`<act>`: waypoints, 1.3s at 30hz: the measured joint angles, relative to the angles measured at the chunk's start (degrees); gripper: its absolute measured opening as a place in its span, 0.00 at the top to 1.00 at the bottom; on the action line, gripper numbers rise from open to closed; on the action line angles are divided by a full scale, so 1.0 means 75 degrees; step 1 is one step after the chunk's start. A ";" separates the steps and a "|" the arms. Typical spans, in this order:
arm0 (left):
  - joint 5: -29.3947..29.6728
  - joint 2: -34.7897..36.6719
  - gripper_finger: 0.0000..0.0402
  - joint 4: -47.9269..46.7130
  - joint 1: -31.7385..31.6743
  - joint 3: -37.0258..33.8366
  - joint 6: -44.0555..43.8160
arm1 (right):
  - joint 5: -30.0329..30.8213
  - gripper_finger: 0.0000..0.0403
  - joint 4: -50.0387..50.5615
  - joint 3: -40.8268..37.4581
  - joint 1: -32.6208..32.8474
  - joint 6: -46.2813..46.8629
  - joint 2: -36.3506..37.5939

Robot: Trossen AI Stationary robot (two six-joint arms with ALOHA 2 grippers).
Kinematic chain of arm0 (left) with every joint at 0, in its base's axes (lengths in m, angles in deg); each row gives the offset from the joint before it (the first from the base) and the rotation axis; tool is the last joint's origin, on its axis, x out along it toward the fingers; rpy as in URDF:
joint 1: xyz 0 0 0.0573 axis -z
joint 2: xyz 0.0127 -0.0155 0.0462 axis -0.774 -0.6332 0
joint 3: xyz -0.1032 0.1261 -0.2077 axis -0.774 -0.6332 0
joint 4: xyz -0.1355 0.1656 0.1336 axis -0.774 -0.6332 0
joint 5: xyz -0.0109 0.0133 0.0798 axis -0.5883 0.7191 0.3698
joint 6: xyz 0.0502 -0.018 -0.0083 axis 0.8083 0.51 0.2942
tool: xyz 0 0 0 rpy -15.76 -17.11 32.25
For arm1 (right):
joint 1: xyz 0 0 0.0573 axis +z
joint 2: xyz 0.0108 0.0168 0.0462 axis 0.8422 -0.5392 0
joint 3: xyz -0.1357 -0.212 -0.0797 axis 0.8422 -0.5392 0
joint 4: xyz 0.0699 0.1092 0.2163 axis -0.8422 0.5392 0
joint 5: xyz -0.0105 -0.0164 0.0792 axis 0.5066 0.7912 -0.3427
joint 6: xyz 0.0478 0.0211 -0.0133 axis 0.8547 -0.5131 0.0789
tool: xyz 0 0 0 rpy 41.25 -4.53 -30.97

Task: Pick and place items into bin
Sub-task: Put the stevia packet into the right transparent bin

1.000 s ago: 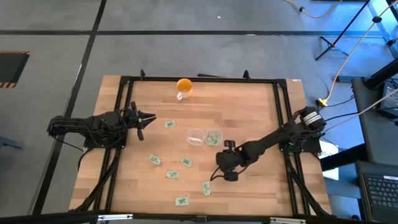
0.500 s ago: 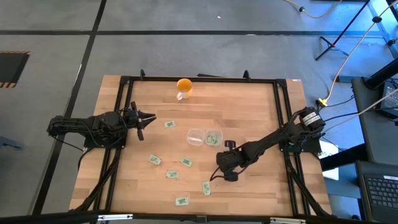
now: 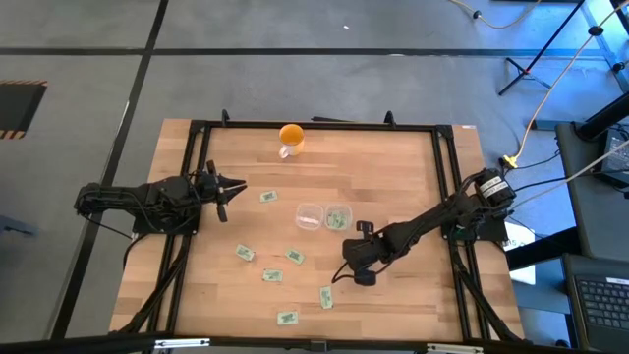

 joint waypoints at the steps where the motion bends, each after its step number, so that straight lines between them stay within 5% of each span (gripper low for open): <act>1: 0.0000 0.0000 0.85 0.0000 0.0000 0.0000 0.0000 | 0.0009 0.99 0.0001 -0.0005 0.0000 0.0006 0.0025; 14: 0.0000 -0.0022 0.85 -0.0001 0.0000 0.0000 0.0001 | 0.0063 1.00 0.0437 0.0262 0.0000 -0.0044 0.0508; 27: 0.0000 -0.0196 0.85 0.0003 -0.0003 0.0000 0.0000 | 0.1491 1.00 0.0403 0.0698 -0.0883 -0.1926 0.2083; 39: 0.0000 -0.0210 0.85 0.0000 -0.0003 0.0000 0.0000 | 0.0886 1.00 -0.0515 0.0689 -0.2053 -0.2863 0.1230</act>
